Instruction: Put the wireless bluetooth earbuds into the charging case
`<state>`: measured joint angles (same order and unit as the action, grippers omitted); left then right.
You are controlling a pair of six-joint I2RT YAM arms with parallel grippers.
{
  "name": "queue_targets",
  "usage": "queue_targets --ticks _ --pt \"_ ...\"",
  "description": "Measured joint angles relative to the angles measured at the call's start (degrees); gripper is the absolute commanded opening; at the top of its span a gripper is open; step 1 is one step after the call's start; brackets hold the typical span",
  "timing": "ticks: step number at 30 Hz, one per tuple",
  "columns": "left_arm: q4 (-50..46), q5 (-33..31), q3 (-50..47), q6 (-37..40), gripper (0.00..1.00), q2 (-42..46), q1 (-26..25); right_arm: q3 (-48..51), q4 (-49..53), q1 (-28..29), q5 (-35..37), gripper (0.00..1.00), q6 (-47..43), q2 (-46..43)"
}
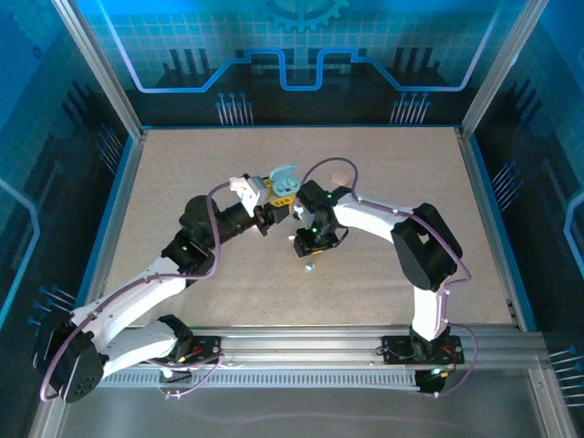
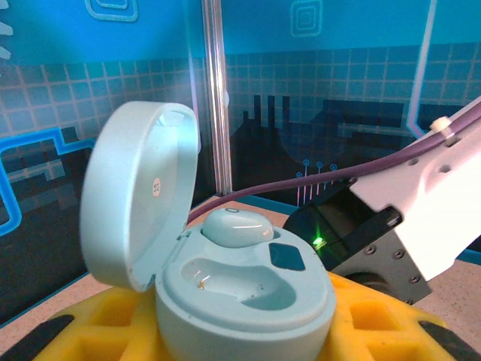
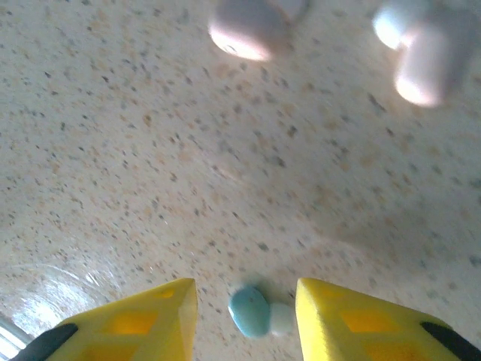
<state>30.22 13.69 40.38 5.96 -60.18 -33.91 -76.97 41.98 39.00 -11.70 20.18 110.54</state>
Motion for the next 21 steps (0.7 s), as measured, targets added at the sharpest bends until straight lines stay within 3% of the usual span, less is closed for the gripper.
queue_targets --ticks 9,21 --pt "0.0 0.0 0.1 0.0 0.32 0.0 0.0 -0.6 0.7 0.9 -2.8 0.41 -2.7 3.5" --pt "0.0 0.0 0.1 0.0 0.32 0.0 0.0 -0.4 4.2 1.6 -1.1 0.37 -3.3 3.5"
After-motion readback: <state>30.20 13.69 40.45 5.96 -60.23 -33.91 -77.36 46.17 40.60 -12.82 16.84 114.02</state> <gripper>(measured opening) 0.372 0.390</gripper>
